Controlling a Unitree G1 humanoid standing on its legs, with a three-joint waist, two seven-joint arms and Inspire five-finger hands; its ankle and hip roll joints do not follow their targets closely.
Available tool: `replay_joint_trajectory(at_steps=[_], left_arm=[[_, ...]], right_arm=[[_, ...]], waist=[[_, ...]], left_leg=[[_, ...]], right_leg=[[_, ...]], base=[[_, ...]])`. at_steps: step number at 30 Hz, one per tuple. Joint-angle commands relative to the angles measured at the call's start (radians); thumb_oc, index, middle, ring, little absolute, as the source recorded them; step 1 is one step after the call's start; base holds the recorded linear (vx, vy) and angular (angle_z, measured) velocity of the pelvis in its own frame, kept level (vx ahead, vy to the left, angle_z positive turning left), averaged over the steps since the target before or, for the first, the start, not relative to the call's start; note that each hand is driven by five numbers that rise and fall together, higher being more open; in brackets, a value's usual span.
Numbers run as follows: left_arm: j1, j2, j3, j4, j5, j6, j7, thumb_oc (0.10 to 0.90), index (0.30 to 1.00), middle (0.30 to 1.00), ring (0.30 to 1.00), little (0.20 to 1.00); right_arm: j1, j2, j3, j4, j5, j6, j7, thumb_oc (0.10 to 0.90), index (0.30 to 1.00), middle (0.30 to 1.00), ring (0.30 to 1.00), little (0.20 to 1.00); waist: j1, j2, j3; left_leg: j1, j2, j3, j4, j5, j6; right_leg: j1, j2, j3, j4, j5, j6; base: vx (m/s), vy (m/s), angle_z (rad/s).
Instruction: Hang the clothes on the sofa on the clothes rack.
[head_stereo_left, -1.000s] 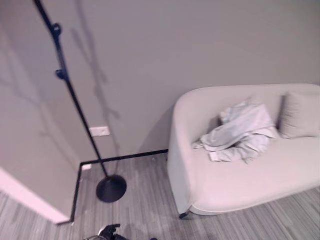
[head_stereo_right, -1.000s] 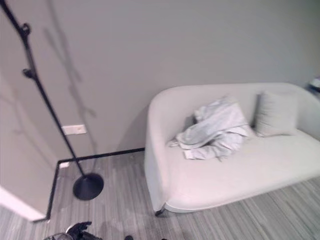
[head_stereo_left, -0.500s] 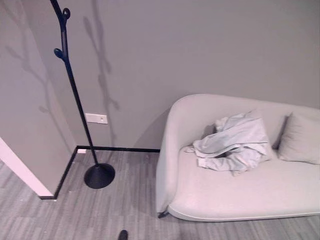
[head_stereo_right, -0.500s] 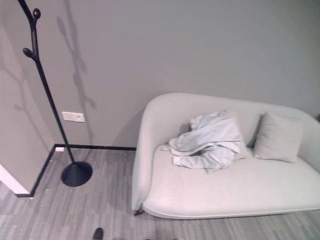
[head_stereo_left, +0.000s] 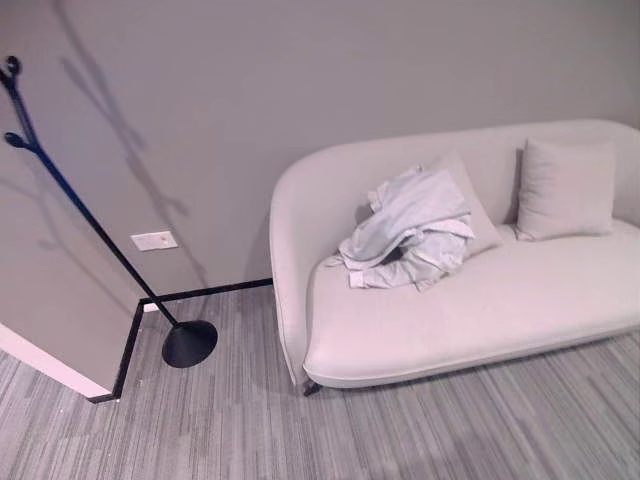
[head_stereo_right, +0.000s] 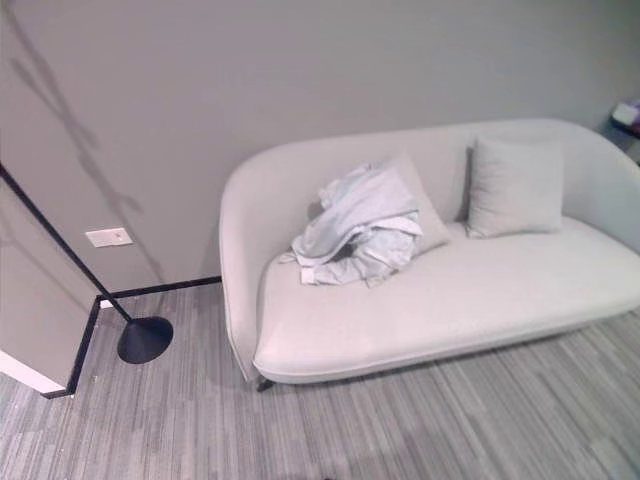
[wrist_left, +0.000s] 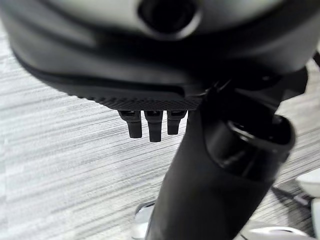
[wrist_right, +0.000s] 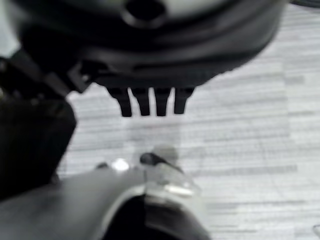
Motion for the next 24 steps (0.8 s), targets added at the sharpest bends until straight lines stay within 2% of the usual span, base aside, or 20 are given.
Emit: replay_joint_trajectory(at_steps=[1,2,3,4,5,6,7,8,10,11,13,14,15,16,17,18,19,21,24], left_arm=[[-0.135,-0.054,-0.017,-0.040,0.018,-0.061,-0.033,0.800,0.900,0.900,0.900,0.900],[-0.135,-0.054,-0.017,-0.040,0.018,-0.061,-0.033,0.800,0.900,0.900,0.900,0.900],[-0.147,-0.054,-0.025,-0.060,0.015,-0.063,-0.029,0.800,0.900,0.900,0.900,0.900],[-0.165,-0.048,-0.045,-0.095,0.026,-0.068,-0.018,0.800,0.900,0.900,0.900,0.900],[-0.168,-0.045,-0.054,-0.107,0.032,-0.068,-0.014,0.800,0.900,0.900,0.900,0.900],[-0.169,-0.044,-0.063,-0.118,0.045,-0.067,-0.012,0.800,0.900,0.900,0.900,0.900],[-0.169,-0.041,-0.072,-0.130,0.056,-0.066,-0.006,0.800,0.900,0.900,0.900,0.900],[-0.167,-0.037,-0.078,-0.143,0.068,-0.065,-0.001,0.800,0.900,0.900,0.900,0.900],[-0.161,-0.023,-0.066,-0.167,0.075,-0.066,0.002,0.800,0.900,0.900,0.900,0.900],[-0.160,-0.025,-0.067,-0.168,0.075,-0.065,0.002,0.800,0.900,0.900,0.900,0.900],[-0.158,-0.018,-0.030,-0.160,0.082,-0.061,-0.006,0.800,0.900,0.900,0.900,0.900],[-0.147,-0.012,0.024,-0.126,0.108,-0.046,-0.012,0.800,0.900,0.900,0.900,0.900],[-0.147,-0.012,0.024,-0.126,0.108,-0.046,-0.012,0.800,0.900,0.900,0.900,0.900],[-0.131,-0.002,0.075,-0.090,0.126,-0.033,-0.011,0.800,0.900,0.900,0.900,0.900],[-0.132,-0.002,0.074,-0.090,0.126,-0.033,-0.011,0.800,0.900,0.900,0.900,0.900],[-0.123,0.003,0.092,-0.087,0.132,-0.027,-0.015,0.800,0.900,0.900,0.900,0.900],[-0.106,0.015,0.110,-0.099,0.147,-0.023,-0.015,0.800,0.900,0.900,0.900,0.900],[-0.091,0.022,0.111,-0.110,0.159,-0.016,-0.018,0.800,0.900,0.900,0.900,0.900],[-0.081,0.020,0.120,-0.101,0.161,-0.012,-0.005,0.800,0.900,0.900,0.900,0.900]], right_arm=[[-0.023,0.017,0.030,-0.032,-0.049,-0.013,0.014,0.800,0.900,0.900,0.900,0.900],[-0.023,0.017,0.030,-0.033,-0.049,-0.013,0.014,0.800,0.900,0.900,0.900,0.900],[-0.030,0.015,0.032,-0.047,-0.053,-0.012,0.010,0.800,0.900,0.900,0.900,0.900],[-0.044,0.005,0.031,-0.094,-0.066,-0.011,0.000,0.800,0.900,0.900,0.900,0.900],[-0.044,0.002,0.033,-0.124,-0.083,-0.008,-0.007,0.800,0.900,0.900,0.900,0.900],[-0.043,-0.005,0.034,-0.148,-0.111,-0.008,-0.024,0.800,0.900,0.900,0.900,0.900],[-0.039,-0.020,0.033,-0.192,-0.147,-0.006,-0.046,0.800,0.900,0.900,0.900,0.900],[-0.032,-0.051,0.033,-0.288,-0.204,0.000,-0.069,0.800,0.900,0.900,0.900,0.900],[0.015,-0.154,-0.034,-0.548,-0.284,0.011,-0.096,0.800,0.900,0.900,0.900,0.900],[0.021,-0.158,-0.037,-0.557,-0.285,0.016,-0.094,0.800,0.900,0.900,0.900,0.900],[0.111,-0.260,-0.167,-0.822,-0.323,0.022,-0.103,0.800,0.900,0.900,0.900,0.900],[0.198,-0.326,-0.311,-1.018,-0.354,0.031,-0.098,0.800,0.900,0.900,0.900,0.900],[0.199,-0.326,-0.311,-1.018,-0.355,0.031,-0.098,0.800,0.900,0.900,0.900,0.900],[0.253,-0.367,-0.438,-1.153,-0.381,0.038,-0.099,0.800,0.900,0.900,0.900,0.900],[0.256,-0.367,-0.440,-1.156,-0.381,0.039,-0.097,0.800,0.900,0.900,0.900,0.900],[0.274,-0.378,-0.493,-1.201,-0.404,0.047,-0.104,0.800,0.900,0.900,0.900,0.900],[0.295,-0.392,-0.599,-1.271,-0.438,0.069,-0.131,0.800,0.900,0.900,0.900,0.900],[0.274,-0.399,-0.660,-1.316,-0.483,0.086,-0.173,0.800,0.900,0.900,0.900,0.900],[0.243,-0.374,-0.688,-1.373,-0.450,0.077,-0.200,0.800,0.900,0.900,0.900,0.900]], waist=[[0.013,0.000,-0.017],[0.013,0.000,-0.017],[0.008,0.002,-0.006],[-0.008,0.010,0.023],[-0.013,0.014,0.032],[-0.013,0.021,0.031],[-0.013,0.032,0.031],[-0.015,0.038,0.030],[-0.039,0.039,0.028],[-0.037,0.042,0.027],[-0.056,0.032,0.016],[-0.067,0.020,0.003],[-0.067,0.020,0.003],[-0.070,0.009,-0.008],[-0.068,0.008,-0.009],[-0.068,0.004,-0.014],[-0.062,-0.010,-0.027],[-0.055,-0.024,-0.033],[-0.031,-0.042,-0.053]], left_leg=[[-0.006,-0.027,0.025,-0.017,0.004,0.048],[-0.006,-0.027,0.025,-0.017,0.004,0.048],[0.009,-0.024,0.035,-0.030,0.003,0.052],[0.046,-0.017,0.062,-0.052,0.001,0.061],[0.071,-0.018,0.065,-0.063,-0.012,0.061],[0.078,-0.009,0.081,-0.071,-0.013,0.061],[0.090,0.001,0.089,-0.084,-0.018,0.058],[0.095,0.007,0.080,-0.098,-0.017,0.054],[0.093,0.007,0.061,-0.111,-0.014,0.044],[0.094,0.009,0.062,-0.111,-0.014,0.043],[0.089,0.005,0.059,-0.119,-0.007,0.042],[0.094,0.007,0.050,-0.117,-0.015,0.037],[0.094,0.007,0.050,-0.117,-0.015,0.037],[0.105,0.015,0.043,-0.115,-0.023,0.033],[0.103,0.014,0.043,-0.115,-0.021,0.034],[0.108,0.019,0.039,-0.113,-0.025,0.030],[0.108,0.028,0.028,-0.110,-0.029,0.022],[0.116,0.050,0.018,-0.107,-0.031,0.009],[0.129,0.089,0.011,-0.099,-0.035,-0.021]], right_leg=[[0.015,-0.087,0.052,0.143,-0.042,0.136],[0.015,-0.087,0.053,0.143,-0.042,0.136],[-0.027,-0.100,0.048,0.232,-0.021,0.164],[-0.111,-0.139,0.035,0.401,0.049,0.237],[-0.124,-0.175,0.018,0.451,0.058,0.265],[-0.130,-0.213,-0.018,0.454,0.061,0.259],[-0.126,-0.253,-0.054,0.432,0.037,0.241],[-0.126,-0.272,-0.064,0.390,0.033,0.225],[-0.114,-0.274,-0.019,0.250,0.060,0.220],[-0.110,-0.272,-0.020,0.244,0.063,0.220],[-0.108,-0.272,0.070,0.102,0.134,0.229],[-0.105,-0.296,0.134,0.048,0.189,0.245],[-0.105,-0.296,0.134,0.048,0.189,0.245],[-0.093,-0.327,0.144,0.031,0.235,0.256],[-0.094,-0.328,0.144,0.028,0.238,0.256],[-0.087,-0.339,0.141,0.030,0.254,0.263],[-0.072,-0.350,0.147,0.018,0.270,0.270],[-0.072,-0.341,0.170,0.034,0.268,0.275],[-0.034,-0.300,0.160,0.006,0.160,0.261]], base=[[0.03,0.045,-0.29],[0.01,0.052,-0.50],[-0.01,0.072,-0.63],[0.04,0.101,-0.52],[0.06,0.082,-0.52],[0.09,0.034,-0.62],[0.06,-0.010,-0.56],[0.06,-0.029,-0.24],[0.06,-0.058,-0.09],[0.02,-0.075,-0.12],[0.08,-0.133,0.10],[0.13,-0.149,0.24],[0.18,-0.242,0.47],[0.09,-0.131,0.62],[0.14,-0.217,0.56],[0.14,-0.284,0.27],[0.19,-0.415,0.08],[0.15,-0.399,0.13],[0.12,-0.425,0.04]])
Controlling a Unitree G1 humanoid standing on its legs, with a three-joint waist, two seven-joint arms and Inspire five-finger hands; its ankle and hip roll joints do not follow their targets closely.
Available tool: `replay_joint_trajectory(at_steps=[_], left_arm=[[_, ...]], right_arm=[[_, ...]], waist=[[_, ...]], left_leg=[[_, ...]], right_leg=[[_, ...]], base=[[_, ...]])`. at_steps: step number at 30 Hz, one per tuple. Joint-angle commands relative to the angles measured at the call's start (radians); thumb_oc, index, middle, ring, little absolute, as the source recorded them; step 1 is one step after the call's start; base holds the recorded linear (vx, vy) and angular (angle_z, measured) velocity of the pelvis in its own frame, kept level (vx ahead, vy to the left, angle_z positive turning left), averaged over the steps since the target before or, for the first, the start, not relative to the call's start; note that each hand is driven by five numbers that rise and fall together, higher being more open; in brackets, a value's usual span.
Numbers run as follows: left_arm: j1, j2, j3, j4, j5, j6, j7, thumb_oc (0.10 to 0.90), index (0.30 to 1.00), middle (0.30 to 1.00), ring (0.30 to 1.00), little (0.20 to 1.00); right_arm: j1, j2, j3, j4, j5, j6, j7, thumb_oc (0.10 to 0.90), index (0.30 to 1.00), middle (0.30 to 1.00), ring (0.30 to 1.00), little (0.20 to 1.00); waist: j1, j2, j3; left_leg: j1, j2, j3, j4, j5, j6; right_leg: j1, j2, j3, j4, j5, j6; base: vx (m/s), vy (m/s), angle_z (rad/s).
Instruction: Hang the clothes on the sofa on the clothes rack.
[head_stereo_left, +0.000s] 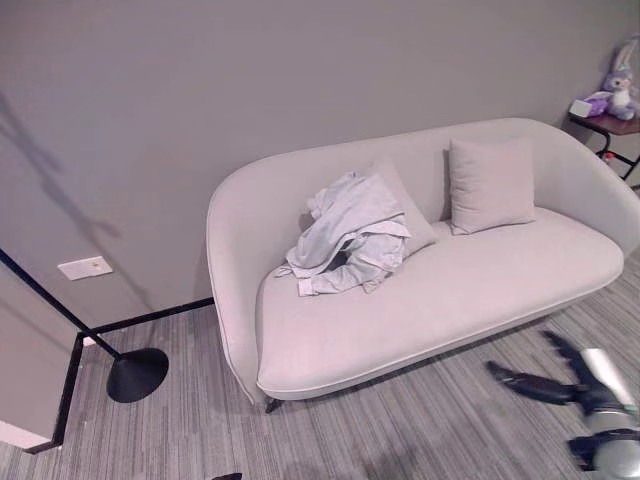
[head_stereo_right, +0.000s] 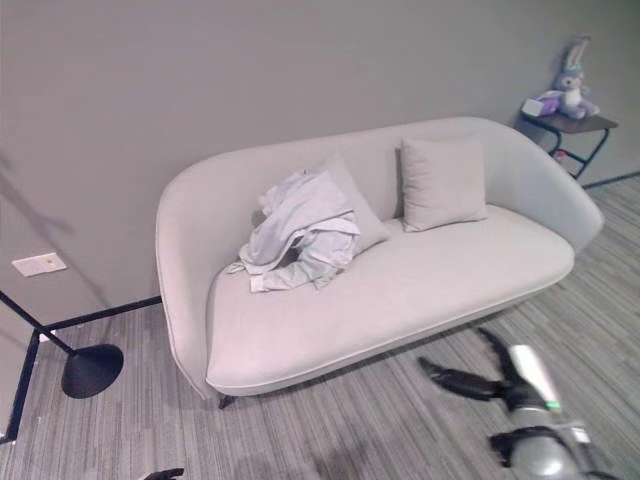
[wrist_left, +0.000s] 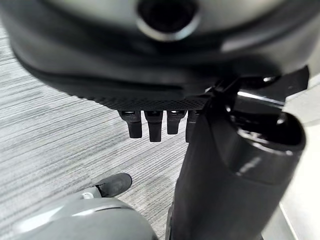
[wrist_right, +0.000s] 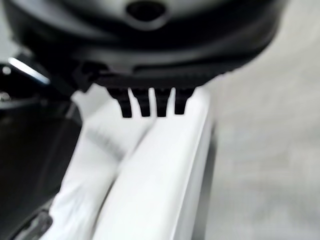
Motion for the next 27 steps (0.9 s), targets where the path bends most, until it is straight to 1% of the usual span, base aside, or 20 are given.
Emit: replay_joint_trajectory(at_steps=[1,4,6,8,9,11,12,13,14,15,17,18,19,20,22,23,24,25,26,27], left_arm=[[-0.069,0.045,-0.009,0.039,0.023,-0.008,0.013,0.800,0.900,0.900,0.900,0.900],[-0.074,0.025,-0.009,0.005,-0.022,-0.027,0.019,0.800,0.900,0.900,0.900,0.900],[-0.082,0.019,-0.047,-0.033,-0.020,-0.037,0.023,0.800,0.900,0.900,0.900,0.900],[-0.095,0.019,-0.082,-0.060,-0.019,-0.043,0.035,0.800,0.900,0.900,0.900,0.900],[-0.100,0.018,-0.090,-0.075,-0.013,-0.045,0.040,0.800,0.900,0.900,0.900,0.900],[-0.098,0.015,-0.116,-0.105,0.005,-0.050,0.040,0.800,0.900,0.900,0.900,0.900],[-0.095,0.009,-0.125,-0.104,0.015,-0.050,0.038,0.800,0.900,0.900,0.900,0.900],[-0.093,0.002,-0.129,-0.095,0.022,-0.049,0.041,0.800,0.900,0.900,0.900,0.900],[-0.097,-0.001,-0.133,-0.085,0.025,-0.047,0.049,0.800,0.900,0.900,0.900,0.900],[-0.089,-0.007,-0.125,-0.079,0.021,-0.048,0.049,0.800,0.900,0.900,0.900,0.900],[-0.084,-0.015,-0.109,-0.051,0.023,-0.043,0.058,0.800,0.900,0.900,0.900,0.900],[-0.069,-0.030,-0.098,0.002,0.054,-0.029,0.067,0.800,0.900,0.900,0.900,0.900],[-0.062,-0.025,-0.090,0.033,0.085,-0.019,0.063,0.800,0.900,0.900,0.900,0.900],[-0.053,-0.023,-0.083,0.037,0.082,-0.013,0.061,0.800,0.900,0.900,0.900,0.900],[-0.043,-0.008,-0.065,0.026,0.083,-0.011,0.068,0.800,0.900,0.900,0.900,0.900],[-0.044,-0.007,-0.064,0.025,0.083,-0.011,0.068,0.800,0.900,0.900,0.900,0.900],[-0.047,0.006,-0.075,0.013,0.096,-0.011,0.072,0.800,0.900,0.900,0.900,0.900],[-0.050,0.013,-0.085,0.000,0.102,-0.015,0.074,0.800,0.900,0.900,0.900,0.900],[-0.054,0.017,-0.089,-0.015,0.103,-0.019,0.077,0.800,0.900,0.900,0.900,0.900],[-0.058,0.019,-0.090,-0.029,0.105,-0.024,0.079,0.800,0.900,0.900,0.900,0.900]], right_arm=[[-0.085,0.031,0.043,-0.085,0.017,-0.081,-0.063,0.800,0.900,0.900,0.900,0.900],[-0.133,-0.022,0.055,-0.109,-0.004,-0.107,-0.071,0.800,0.900,0.900,0.900,0.900],[-0.173,-0.052,0.065,-0.096,0.014,-0.131,-0.110,0.800,0.900,0.900,0.900,0.900],[-0.212,-0.073,0.096,-0.081,0.007,-0.149,-0.137,0.800,0.900,0.900,0.900,0.900],[-0.218,-0.077,0.099,-0.075,0.004,-0.151,-0.145,0.800,0.900,0.900,0.900,0.900],[-0.205,-0.080,0.093,-0.065,-0.003,-0.148,-0.162,0.800,0.900,0.900,0.900,0.900],[-0.203,-0.081,0.087,-0.062,-0.002,-0.152,-0.168,0.800,0.900,0.900,0.900,0.900],[-0.201,-0.077,0.079,-0.061,0.006,-0.159,-0.180,0.800,0.900,0.900,0.900,0.900],[-0.209,-0.083,0.072,-0.046,-0.009,-0.161,-0.215,0.800,0.900,0.900,0.900,0.900],[-0.229,-0.084,0.078,-0.032,-0.014,-0.154,-0.220,0.800,0.900,0.900,0.900,0.900],[-0.226,-0.085,0.081,-0.030,-0.051,-0.142,-0.239,0.800,0.900,0.900,0.900,0.900],[-0.222,-0.072,0.073,-0.049,-0.089,-0.135,-0.244,0.800,0.900,0.900,0.900,0.900],[-0.211,-0.051,0.049,-0.074,-0.099,-0.128,-0.254,0.800,0.900,0.900,0.900,0.900],[-0.213,-0.045,0.052,-0.086,-0.110,-0.124,-0.258,0.800,0.900,0.900,0.900,0.900],[-0.224,-0.031,0.062,-0.112,-0.135,-0.122,-0.263,0.800,0.900,0.900,0.900,0.900],[-0.225,-0.030,0.062,-0.114,-0.136,-0.120,-0.263,0.800,0.900,0.900,0.900,0.900],[-0.235,-0.019,0.069,-0.140,-0.156,-0.122,-0.270,0.800,0.900,0.900,0.900,0.900],[-0.236,-0.019,0.069,-0.149,-0.170,-0.118,-0.271,0.800,0.900,0.900,0.900,0.900],[-0.231,-0.020,0.064,-0.159,-0.186,-0.114,-0.272,0.800,0.900,0.900,0.900,0.900],[-0.222,-0.022,0.051,-0.174,-0.202,-0.107,-0.272,0.800,0.900,0.900,0.900,0.900]], waist=[[0.054,-0.075,-0.017],[0.062,-0.074,-0.004],[0.076,-0.076,0.025],[0.092,-0.094,0.064],[0.088,-0.093,0.071],[0.081,-0.088,0.070],[0.080,-0.084,0.061],[0.080,-0.083,0.050],[0.084,-0.075,0.050],[0.086,-0.066,0.035],[0.079,-0.058,0.027],[0.074,-0.051,0.007],[0.065,-0.056,-0.001],[0.065,-0.054,0.000],[0.057,-0.046,0.020],[0.059,-0.049,0.021],[0.048,-0.039,0.044],[0.038,-0.033,0.053],[0.027,-0.033,0.059],[0.019,-0.033,0.062]], left_leg=[[0.005,-0.014,0.042,0.072,-0.116,0.059],[-0.067,0.044,0.009,0.202,-0.070,0.038],[-0.147,0.064,-0.026,0.377,-0.005,0.041],[-0.266,0.071,-0.042,0.563,0.074,0.060],[-0.312,0.087,-0.038,0.607,0.058,0.057],[-0.369,0.087,0.020,0.559,0.000,0.048],[-0.382,0.076,0.052,0.491,-0.019,0.047],[-0.390,0.051,0.082,0.399,-0.015,0.043],[-0.421,0.046,0.139,0.326,0.028,0.021],[-0.385,0.038,0.145,0.242,0.027,0.024],[-0.356,0.027,0.160,0.205,0.026,0.032],[-0.339,-0.016,0.131,0.213,-0.005,0.055],[-0.309,-0.044,0.148,0.232,-0.048,0.082],[-0.280,-0.063,0.149,0.227,-0.071,0.103],[-0.210,-0.102,0.151,0.205,-0.109,0.152],[-0.210,-0.106,0.155,0.202,-0.107,0.155],[-0.158,-0.123,0.165,0.183,-0.123,0.182],[-0.132,-0.128,0.155,0.169,-0.124,0.189],[-0.113,-0.136,0.143,0.149,-0.120,0.190],[-0.097,-0.138,0.129,0.130,-0.113,0.185]], right_leg=[[-0.102,-0.075,0.028,0.089,0.018,0.028],[-0.080,-0.018,0.006,0.080,-0.038,-0.023],[-0.057,0.014,-0.007,0.084,-0.062,-0.061],[-0.031,0.028,-0.033,0.083,-0.082,-0.097],[-0.012,0.039,-0.045,0.083,-0.103,-0.102],[0.016,0.045,-0.077,0.065,-0.130,-0.099],[0.024,0.041,-0.091,0.053,-0.136,-0.095],[0.027,0.033,-0.105,0.044,-0.139,-0.092],[0.041,0.041,-0.134,0.036,-0.142,-0.088],[0.044,0.041,-0.135,0.030,-0.139,-0.076],[0.053,0.037,-0.140,0.041,-0.152,-0.067],[0.062,0.015,-0.148,0.106,-0.184,-0.061],[0.041,-0.027,-0.158,0.258,-0.159,-0.046],[0.018,-0.051,-0.155,0.345,-0.131,-0.030],[-0.072,-0.119,-0.134,0.563,-0.012,0.005],[-0.079,-0.125,-0.129,0.573,-0.014,0.008],[-0.141,-0.156,-0.126,0.711,0.029,0.023],[-0.184,-0.143,-0.117,0.760,0.026,0.023],[-0.226,-0.117,-0.097,0.781,-0.004,0.021],[-0.258,-0.078,-0.074,0.759,-0.029,0.016]], base=[[0.06,-0.464,-0.02],[0.01,-0.435,0.15],[-0.01,-0.376,0.24],[-0.01,-0.348,0.16],[0.06,-0.261,0.35],[0.15,-0.087,0.86],[0.20,0.035,0.94],[0.21,0.053,0.60],[0.23,0.063,0.30],[0.16,0.041,0.29],[0.31,0.120,0.29],[0.67,0.270,0.40],[0.65,0.301,0.57],[0.52,0.277,0.77],[0.24,0.213,0.42],[0.15,0.181,0.19],[0.15,0.130,0.43],[0.20,0.114,0.60],[0.16,-0.033,0.36],[0.17,-0.107,0.08]])
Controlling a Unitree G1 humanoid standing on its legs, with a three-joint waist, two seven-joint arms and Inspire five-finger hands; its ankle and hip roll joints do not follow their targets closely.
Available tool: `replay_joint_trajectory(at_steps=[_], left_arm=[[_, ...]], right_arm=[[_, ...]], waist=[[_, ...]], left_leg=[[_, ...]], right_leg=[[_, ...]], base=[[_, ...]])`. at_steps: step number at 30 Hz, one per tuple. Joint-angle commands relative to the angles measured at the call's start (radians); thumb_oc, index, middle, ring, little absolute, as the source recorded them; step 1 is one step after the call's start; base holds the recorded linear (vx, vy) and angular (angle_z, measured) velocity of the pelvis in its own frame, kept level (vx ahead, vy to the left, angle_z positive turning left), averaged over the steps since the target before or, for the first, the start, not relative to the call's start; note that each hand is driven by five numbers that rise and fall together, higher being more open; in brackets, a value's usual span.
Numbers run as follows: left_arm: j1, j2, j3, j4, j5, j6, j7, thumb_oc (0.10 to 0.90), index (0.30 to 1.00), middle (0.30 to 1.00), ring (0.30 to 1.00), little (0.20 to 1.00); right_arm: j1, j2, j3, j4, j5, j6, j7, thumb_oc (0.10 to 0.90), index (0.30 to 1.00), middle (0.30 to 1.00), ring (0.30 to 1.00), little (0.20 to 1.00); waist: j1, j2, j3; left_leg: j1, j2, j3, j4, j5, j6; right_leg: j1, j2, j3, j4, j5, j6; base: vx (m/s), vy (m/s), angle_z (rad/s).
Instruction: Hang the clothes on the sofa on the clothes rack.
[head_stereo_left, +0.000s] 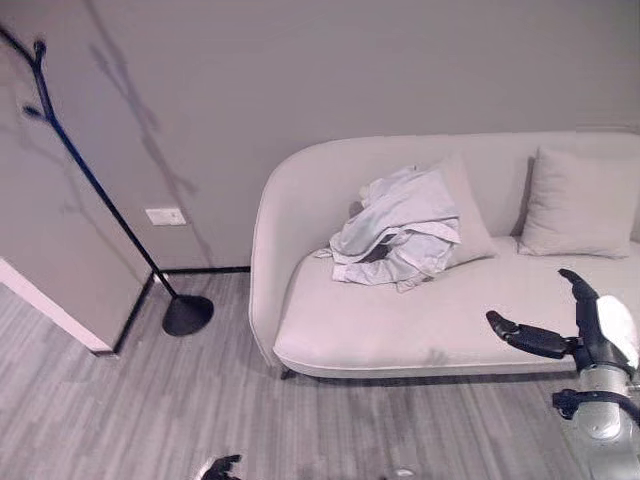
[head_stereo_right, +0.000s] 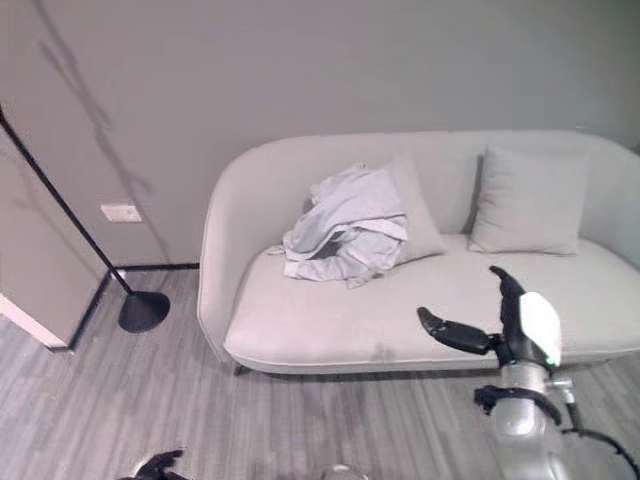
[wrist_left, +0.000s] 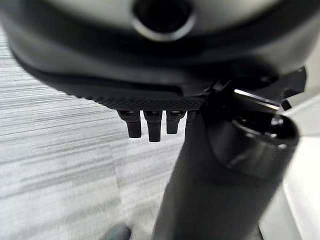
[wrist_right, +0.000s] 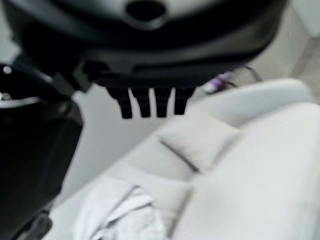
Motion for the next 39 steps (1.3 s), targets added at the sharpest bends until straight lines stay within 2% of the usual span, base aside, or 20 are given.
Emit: replay_joint_trajectory(at_steps=[1,2,3,4,6,8,10,13,15,17,18,19,20,22,26,28,32,33,35,39], left_arm=[[0.004,-0.039,-0.010,-0.067,0.029,-0.032,0.016,0.800,0.900,0.900,0.900,0.900],[0.000,-0.039,-0.013,-0.072,0.034,-0.035,0.017,0.800,0.900,0.900,0.900,0.900],[-0.008,-0.038,-0.024,-0.077,0.054,-0.041,0.020,0.800,0.900,0.900,0.900,0.900],[-0.009,-0.039,-0.025,-0.076,0.055,-0.042,0.021,0.800,0.900,0.900,0.900,0.900],[-0.040,-0.043,-0.036,-0.072,0.078,-0.050,0.031,0.800,0.900,0.900,0.900,0.900],[-0.055,-0.040,-0.038,-0.068,0.082,-0.058,0.039,0.800,0.900,0.900,0.900,0.900],[-0.054,-0.040,-0.033,-0.068,0.079,-0.055,0.042,0.800,0.900,0.900,0.900,0.900],[-0.017,-0.048,0.023,-0.053,0.050,-0.059,0.052,0.800,0.900,0.900,0.900,0.900],[0.012,-0.071,0.059,-0.046,-0.026,-0.067,0.051,0.800,0.900,0.900,0.900,0.900],[0.013,-0.078,0.064,-0.057,-0.059,-0.072,0.042,0.800,0.900,0.900,0.900,0.900],[0.013,-0.078,0.064,-0.057,-0.059,-0.072,0.042,0.800,0.900,0.900,0.900,0.900],[0.010,-0.076,0.068,-0.072,-0.075,-0.078,0.042,0.800,0.900,0.900,0.900,0.900],[0.008,-0.072,0.064,-0.085,-0.079,-0.082,0.046,0.800,0.900,0.900,0.900,0.900],[0.003,-0.073,0.049,-0.098,-0.068,-0.092,0.062,0.800,0.900,0.900,0.900,0.900],[0.006,-0.080,0.016,-0.119,-0.042,-0.113,0.073,0.800,0.900,0.900,0.900,0.900],[-0.012,-0.086,0.016,-0.075,-0.050,-0.113,0.085,0.800,0.900,0.900,0.900,0.900],[-0.007,-0.101,0.011,-0.021,-0.019,-0.109,0.108,0.800,0.900,0.900,0.900,0.900],[-0.007,-0.101,0.012,-0.021,-0.019,-0.110,0.108,0.800,0.900,0.900,0.900,0.900],[-0.003,-0.089,0.007,0.011,0.024,-0.104,0.106,0.800,0.900,0.900,0.900,0.900],[-0.020,-0.038,0.019,-0.024,0.006,-0.115,0.123,0.800,0.900,0.900,0.900,0.900]], right_arm=[[-0.104,-0.078,-0.139,-0.124,-0.079,-0.043,-0.080,0.800,0.900,0.900,0.900,0.900],[-0.105,-0.080,-0.150,-0.123,-0.081,-0.039,-0.093,0.800,0.900,0.900,0.900,0.900],[-0.107,-0.088,-0.170,-0.116,-0.095,-0.035,-0.113,0.800,0.900,0.900,0.900,0.900],[-0.107,-0.088,-0.171,-0.115,-0.096,-0.035,-0.114,0.800,0.900,0.900,0.900,0.900],[-0.098,-0.096,-0.202,-0.110,-0.116,-0.022,-0.138,0.800,0.900,0.900,0.900,0.900],[-0.091,-0.099,-0.212,-0.105,-0.114,-0.024,-0.149,0.800,0.900,0.900,0.900,0.900],[-0.084,-0.099,-0.213,-0.105,-0.111,-0.024,-0.149,0.800,0.900,0.900,0.900,0.900],[-0.049,-0.119,-0.212,-0.114,-0.114,-0.043,-0.104,0.800,0.900,0.900,0.900,0.900],[-0.051,-0.164,-0.186,-0.119,-0.069,-0.111,-0.049,0.800,0.900,0.900,0.900,0.900],[-0.056,-0.205,-0.154,-0.092,-0.035,-0.143,-0.014,0.800,0.900,0.900,0.900,0.900],[-0.057,-0.205,-0.153,-0.091,-0.035,-0.144,-0.014,0.800,0.900,0.900,0.900,0.900],[-0.062,-0.261,-0.108,-0.067,-0.055,-0.162,0.015,0.800,0.900,0.900,0.900,0.900],[-0.064,-0.289,-0.081,-0.059,-0.075,-0.167,0.022,0.800,0.900,0.900,0.900,0.900],[-0.070,-0.338,-0.037,-0.038,-0.145,-0.172,0.021,0.800,0.900,0.900,0.900,0.900],[-0.107,-0.372,0.048,0.025,-0.229,-0.174,-0.014,0.800,0.900,0.900,0.900,0.900],[-0.156,-0.397,0.139,0.139,-0.295,-0.149,-0.031,0.800,0.900,0.900,0.900,0.900],[-0.190,-0.374,0.200,0.191,-0.301,-0.137,-0.044,0.800,0.900,0.900,0.900,0.900],[-0.191,-0.374,0.201,0.192,-0.301,-0.137,-0.044,0.800,0.900,0.900,0.900,0.900],[-0.245,-0.324,0.275,0.257,-0.301,-0.138,-0.040,0.800,0.900,0.900,0.900,0.900],[-0.332,-0.281,0.393,0.343,-0.343,-0.115,-0.050,0.800,0.900,0.900,0.900,0.900]], waist=[[0.007,0.028,0.007],[0.004,0.030,0.004],[0.005,0.039,0.000],[0.006,0.043,-0.001],[-0.005,0.040,0.000],[-0.013,0.033,-0.001],[-0.011,0.026,-0.005],[-0.004,-0.005,-0.041],[0.010,-0.005,-0.043],[0.019,-0.012,-0.041],[0.016,-0.011,-0.043],[0.032,-0.028,-0.027],[0.044,-0.035,-0.008],[0.044,-0.044,0.008],[0.044,-0.049,0.004],[0.047,-0.037,-0.006],[0.044,0.007,-0.024],[0.044,0.007,-0.024],[0.056,0.006,-0.051],[0.091,-0.008,-0.054]], left_leg=[[-0.082,0.072,-0.082,-0.006,0.010,-0.059],[-0.071,0.076,-0.080,-0.017,0.007,-0.064],[-0.055,0.095,-0.087,-0.033,0.002,-0.083],[-0.055,0.099,-0.087,-0.035,0.004,-0.085],[-0.049,0.102,-0.114,-0.053,0.007,-0.100],[-0.027,0.115,-0.132,-0.057,-0.011,-0.112],[-0.013,0.128,-0.138,-0.054,-0.020,-0.119],[0.042,0.183,-0.154,-0.029,-0.048,-0.151],[0.000,0.251,-0.183,0.073,-0.024,-0.180],[-0.071,0.268,-0.212,0.200,0.031,-0.188],[-0.075,0.268,-0.214,0.203,0.030,-0.188],[-0.153,0.291,-0.234,0.374,0.100,-0.182],[-0.194,0.297,-0.245,0.474,0.120,-0.173],[-0.250,0.322,-0.221,0.541,0.100,-0.171],[-0.231,0.328,-0.153,0.337,0.068,-0.196],[-0.266,0.333,-0.146,-0.073,0.226,-0.251],[-0.251,0.338,-0.089,-0.117,0.225,-0.269],[-0.251,0.338,-0.089,-0.117,0.225,-0.268],[-0.222,0.289,-0.045,-0.117,0.213,-0.242],[-0.189,0.239,-0.011,-0.116,0.165,-0.222]], right_leg=[[0.128,0.096,0.105,-0.353,0.139,0.016],[0.129,0.106,0.108,-0.417,0.119,0.015],[0.129,0.109,0.117,-0.621,0.100,0.001],[0.137,0.115,0.114,-0.639,0.107,-0.001],[0.123,0.111,0.194,-0.841,0.194,0.007],[0.120,0.092,0.274,-0.937,0.256,0.028],[0.117,0.080,0.291,-0.952,0.279,0.034],[0.159,0.100,0.289,-0.923,0.229,0.031],[0.195,0.156,0.272,-0.908,0.179,-0.003],[0.232,0.182,0.248,-0.933,0.160,-0.037],[0.231,0.182,0.246,-0.934,0.160,-0.037],[0.276,0.206,0.223,-0.953,0.142,-0.076],[0.301,0.219,0.213,-0.961,0.129,-0.093],[0.338,0.229,0.184,-0.981,0.109,-0.101],[0.366,0.207,0.157,-1.023,0.106,-0.080],[0.368,0.182,0.093,-1.041,0.087,-0.066],[0.430,0.164,0.077,-1.041,0.063,-0.041],[0.430,0.163,0.077,-1.041,0.063,-0.041],[0.432,0.098,0.074,-1.026,0.083,-0.015],[0.398,0.035,0.093,-0.998,0.107,0.022]], base=[[0.19,-0.153,0.04],[0.23,-0.257,0.20],[0.16,-0.206,0.16],[0.10,-0.245,0.13],[0.10,-0.217,0.14],[0.21,-0.285,0.47],[0.22,-0.300,0.45],[0.35,-0.498,0.48],[0.27,-0.584,0.26],[0.10,-0.313,-0.06],[0.13,-0.381,0.33],[0.12,-0.380,0.35],[0.14,-0.459,0.41],[0.15,-0.240,0.29],[0.16,-0.011,0.35],[0.22,0.118,0.36],[0.31,0.197,0.57],[0.41,0.319,0.14],[0.37,0.355,-0.23],[0.20,0.197,-0.51]])
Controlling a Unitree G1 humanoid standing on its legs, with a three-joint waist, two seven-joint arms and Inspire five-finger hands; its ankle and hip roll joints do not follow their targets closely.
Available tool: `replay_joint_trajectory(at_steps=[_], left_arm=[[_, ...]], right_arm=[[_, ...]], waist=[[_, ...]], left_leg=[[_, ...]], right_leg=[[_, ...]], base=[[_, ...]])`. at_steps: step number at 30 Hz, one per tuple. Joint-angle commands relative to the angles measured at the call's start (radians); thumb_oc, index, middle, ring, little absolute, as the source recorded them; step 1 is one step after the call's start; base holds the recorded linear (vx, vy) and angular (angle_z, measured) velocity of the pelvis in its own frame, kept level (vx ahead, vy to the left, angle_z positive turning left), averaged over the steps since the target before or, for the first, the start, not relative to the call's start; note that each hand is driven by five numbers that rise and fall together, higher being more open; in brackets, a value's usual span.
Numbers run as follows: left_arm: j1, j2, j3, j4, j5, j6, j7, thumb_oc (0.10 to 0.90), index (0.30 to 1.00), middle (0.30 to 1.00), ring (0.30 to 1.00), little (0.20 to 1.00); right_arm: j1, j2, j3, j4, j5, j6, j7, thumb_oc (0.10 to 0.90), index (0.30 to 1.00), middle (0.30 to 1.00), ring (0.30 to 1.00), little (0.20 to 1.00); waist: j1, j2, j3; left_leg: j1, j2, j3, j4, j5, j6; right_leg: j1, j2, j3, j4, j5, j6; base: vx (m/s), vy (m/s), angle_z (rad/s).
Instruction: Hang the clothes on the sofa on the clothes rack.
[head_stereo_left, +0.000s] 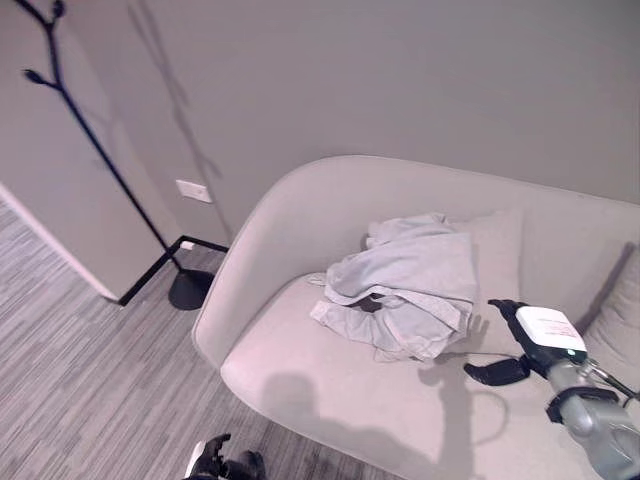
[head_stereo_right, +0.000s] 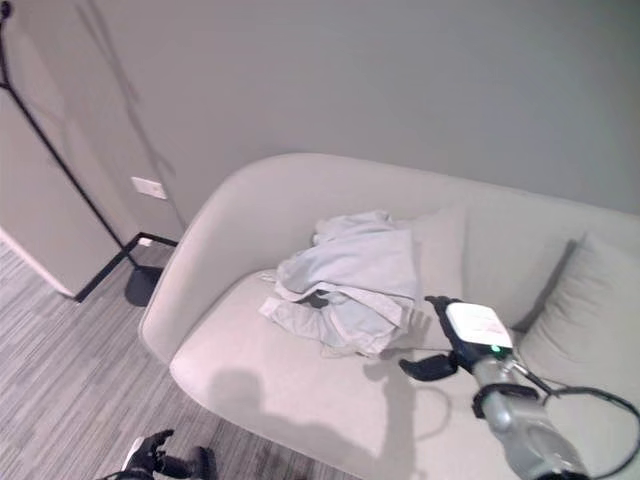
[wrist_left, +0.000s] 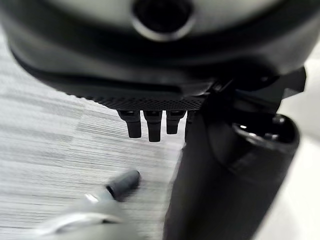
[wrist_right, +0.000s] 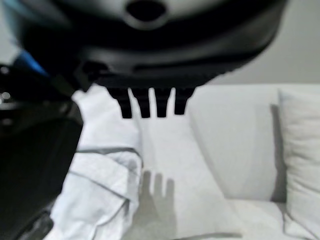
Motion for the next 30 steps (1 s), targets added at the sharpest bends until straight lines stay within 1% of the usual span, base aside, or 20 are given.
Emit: replay_joint_trajectory(at_steps=[1,2,3,4,6,7,9,11,14,16,18,22,25,29,30], left_arm=[[-0.023,0.012,-0.028,-0.004,0.015,-0.030,0.033,0.800,0.900,0.900,0.900,0.900],[-0.040,0.032,-0.026,-0.026,0.008,-0.034,0.048,0.800,0.900,0.900,0.900,0.900],[-0.054,0.040,-0.029,-0.035,0.007,-0.035,0.054,0.800,0.900,0.900,0.900,0.900],[-0.068,0.043,-0.037,-0.045,0.009,-0.038,0.065,0.800,0.900,0.900,0.900,0.900],[-0.073,0.044,-0.040,-0.051,0.014,-0.038,0.068,0.800,0.900,0.900,0.900,0.900],[-0.077,0.038,-0.044,-0.057,0.017,-0.041,0.075,0.800,0.900,0.900,0.900,0.900],[-0.078,0.031,-0.053,-0.062,0.034,-0.043,0.081,0.800,0.900,0.900,0.900,0.900],[-0.080,0.024,-0.068,-0.056,0.052,-0.044,0.087,0.800,0.900,0.900,0.900,0.900],[-0.071,0.018,-0.078,-0.039,0.073,-0.040,0.082,0.800,0.900,0.900,0.900,0.900],[-0.064,0.015,-0.082,-0.030,0.081,-0.039,0.079,0.800,0.900,0.900,0.900,0.900],[-0.051,0.012,-0.082,-0.015,0.084,-0.038,0.077,0.800,0.900,0.900,0.900,0.900],[-0.048,0.016,-0.097,-0.021,0.083,-0.042,0.079,0.800,0.900,0.900,0.900,0.900],[-0.049,0.018,-0.121,-0.028,0.087,-0.045,0.079,0.800,0.900,0.900,0.900,0.900],[-0.061,0.018,-0.139,-0.034,0.085,-0.049,0.085,0.800,0.900,0.900,0.900,0.900],[-0.071,0.022,-0.151,-0.042,0.088,-0.051,0.092,0.800,0.900,0.900,0.900,0.900]], right_arm=[[-0.088,-0.034,-0.024,-0.075,-0.039,-0.005,-0.082,0.800,0.900,0.900,0.900,0.900],[-0.127,-0.015,0.022,-0.038,-0.077,0.015,-0.098,0.800,0.900,0.900,0.900,0.900],[-0.138,-0.012,0.031,-0.031,-0.095,0.026,-0.109,0.800,0.900,0.900,0.900,0.900],[-0.150,-0.010,0.034,-0.031,-0.119,0.041,-0.127,0.800,0.900,0.900,0.900,0.900],[-0.147,-0.006,0.027,-0.045,-0.133,0.049,-0.137,0.800,0.900,0.900,0.900,0.900],[-0.141,-0.006,0.005,-0.078,-0.164,0.065,-0.171,0.800,0.900,0.900,0.900,0.900],[-0.118,-0.017,-0.029,-0.157,-0.211,0.067,-0.204,0.800,0.900,0.900,0.900,0.900],[-0.102,-0.016,-0.061,-0.229,-0.227,0.062,-0.231,0.800,0.900,0.900,0.900,0.900],[-0.093,-0.025,-0.067,-0.273,-0.242,0.052,-0.240,0.800,0.900,0.900,0.900,0.900],[-0.097,-0.033,-0.062,-0.266,-0.244,0.051,-0.244,0.800,0.900,0.900,0.900,0.900],[-0.129,-0.069,-0.043,-0.227,-0.261,0.066,-0.263,0.800,0.900,0.900,0.900,0.900],[-0.193,-0.125,0.002,-0.131,-0.290,0.097,-0.272,0.800,0.900,0.900,0.900,0.900],[-0.265,-0.173,0.052,-0.054,-0.299,0.113,-0.284,0.800,0.900,0.900,0.900,0.900],[-0.350,-0.194,0.109,0.003,-0.298,0.127,-0.295,0.800,0.900,0.900,0.900,0.900],[-0.398,-0.203,0.139,0.022,-0.298,0.136,-0.303,0.800,0.900,0.900,0.900,0.900]], waist=[[0.052,-0.023,-0.053],[0.062,-0.030,-0.045],[0.064,-0.034,-0.042],[0.065,-0.037,-0.036],[0.064,-0.040,-0.035],[0.059,-0.044,-0.031],[0.056,-0.047,-0.024],[0.055,-0.051,-0.013],[0.062,-0.056,-0.002],[0.066,-0.057,0.002],[0.082,-0.059,0.019],[0.106,-0.054,0.038],[0.118,-0.044,0.052],[0.125,-0.035,0.064],[0.130,-0.029,0.069]], left_leg=[[0.021,0.009,0.013,0.012,-0.030,0.011],[0.013,-0.003,0.018,0.024,-0.040,0.018],[0.004,-0.006,0.018,0.026,-0.041,0.019],[-0.009,-0.007,0.017,0.029,-0.041,0.019],[-0.019,-0.006,0.015,0.032,-0.040,0.019],[-0.033,-0.004,0.014,0.031,-0.034,0.019],[-0.059,0.006,0.005,0.045,-0.038,0.014],[-0.087,0.016,-0.004,0.057,-0.030,0.011],[-0.110,0.028,-0.017,0.060,-0.024,0.002],[-0.118,0.034,-0.023,0.060,-0.019,-0.002],[-0.145,0.043,-0.039,0.061,-0.010,-0.010],[-0.176,0.049,-0.060,0.064,0.003,-0.020],[-0.201,0.051,-0.079,0.078,0.004,-0.025],[-0.218,0.052,-0.092,0.088,0.005,-0.027],[-0.224,0.049,-0.099,0.087,0.007,-0.028]], right_leg=[[0.056,-0.260,-0.025,-0.043,0.040,0.174],[0.043,-0.276,-0.031,-0.040,0.052,0.185],[0.036,-0.279,-0.036,-0.043,0.058,0.189],[0.027,-0.281,-0.042,-0.048,0.065,0.191],[0.020,-0.282,-0.046,-0.051,0.069,0.193],[0.011,-0.280,-0.052,-0.061,0.079,0.192],[-0.001,-0.273,-0.062,-0.064,0.077,0.193],[-0.015,-0.264,-0.071,-0.066,0.079,0.189],[-0.024,-0.249,-0.081,-0.070,0.075,0.186],[-0.027,-0.242,-0.085,-0.072,0.074,0.184],[-0.042,-0.228,-0.089,-0.075,0.071,0.179],[-0.056,-0.217,-0.100,-0.073,0.066,0.175],[-0.060,-0.212,-0.110,-0.071,0.061,0.173],[-0.067,-0.211,-0.117,-0.071,0.060,0.173],[-0.073,-0.212,-0.118,-0.070,0.060,0.174]], base=[[0.16,0.103,-0.45],[0.08,0.074,-0.34],[0.08,0.071,-0.28],[0.02,0.015,0.06],[0.01,-0.005,0.25],[0.03,-0.031,0.18],[0.01,-0.053,0.21],[-0.04,-0.060,0.28],[-0.01,-0.062,0.13],[-0.01,-0.059,0.03],[-0.02,-0.084,0.05],[0.00,-0.062,0.17],[0.01,-0.048,0.18],[0.02,-0.024,0.09],[0.05,-0.020,0.04]])
